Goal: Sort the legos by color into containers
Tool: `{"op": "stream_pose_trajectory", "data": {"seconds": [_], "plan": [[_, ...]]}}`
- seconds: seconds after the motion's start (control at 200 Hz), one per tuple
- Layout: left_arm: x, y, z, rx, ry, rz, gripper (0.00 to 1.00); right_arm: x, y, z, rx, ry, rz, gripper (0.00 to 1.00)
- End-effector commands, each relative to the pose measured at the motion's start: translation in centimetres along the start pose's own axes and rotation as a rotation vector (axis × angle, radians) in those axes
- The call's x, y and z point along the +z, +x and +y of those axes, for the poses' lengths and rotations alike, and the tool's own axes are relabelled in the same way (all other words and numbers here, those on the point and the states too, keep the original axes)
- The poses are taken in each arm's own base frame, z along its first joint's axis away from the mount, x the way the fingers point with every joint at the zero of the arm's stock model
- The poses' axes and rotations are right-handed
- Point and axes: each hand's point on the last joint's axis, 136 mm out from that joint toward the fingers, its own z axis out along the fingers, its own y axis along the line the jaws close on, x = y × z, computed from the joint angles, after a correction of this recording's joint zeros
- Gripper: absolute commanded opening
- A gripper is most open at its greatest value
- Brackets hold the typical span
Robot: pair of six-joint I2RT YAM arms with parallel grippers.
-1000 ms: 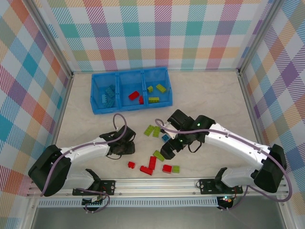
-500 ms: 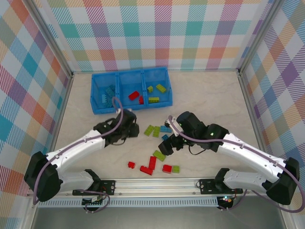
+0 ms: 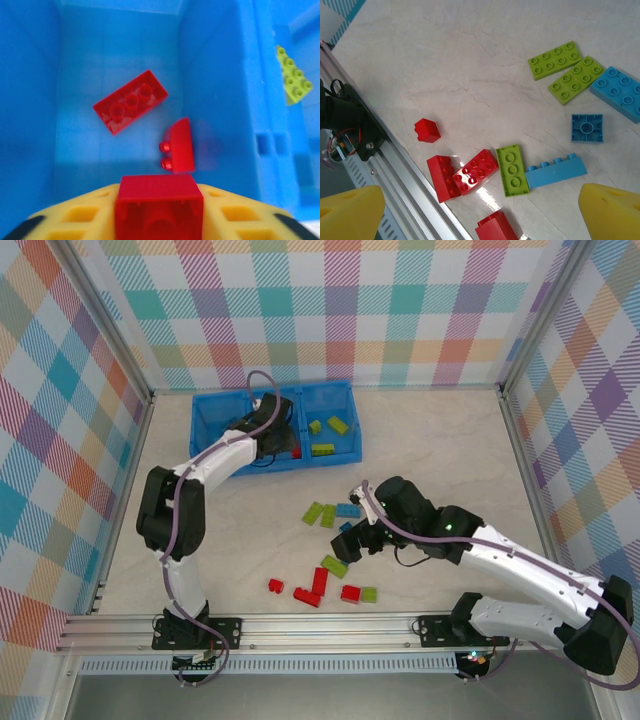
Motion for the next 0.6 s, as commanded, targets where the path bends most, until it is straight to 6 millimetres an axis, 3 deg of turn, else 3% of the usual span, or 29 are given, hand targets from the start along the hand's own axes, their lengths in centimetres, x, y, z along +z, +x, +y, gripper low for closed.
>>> {"op": "stream_pose_trajectory", "data": {"seconds": [0.0,0.17,0.315,0.375,0.465,0.595], "plan": [[-1.4,-3.1,-0.8,-0.020,0.044,-0.055,0.57,-0.5,-0.3,-0.3,0.033,0.017,-0.027,1.00],[-5.1,-4.4,-1.5,-0.027,0.102,-0.094,0.61,0.7,-1.0,-0.7,0.106,0.032,-0.043,1.00],[-12.8,-3.6,-2.0,-0.022,0.218,-0.138,0.61,3.0,-2.2,-0.6,0.172,0.031,-0.021,1.00],[-16.3,-2.3,-2.1,0.022,0.272,-0.164,0.61,4.3,-2.8,-0.8,0.227,0.050,-0.001,0.97],[-21.3,0.5,-2.0,0.193,0.333,-0.201,0.62,6.6,-3.6,-0.9,0.335,0.063,0.013,0.87],[-26.6,5.6,-0.1,0.459,0.397,-0.187,0.64,10.4,-4.3,-1.1,0.472,0.072,0.035,0.72]]}}
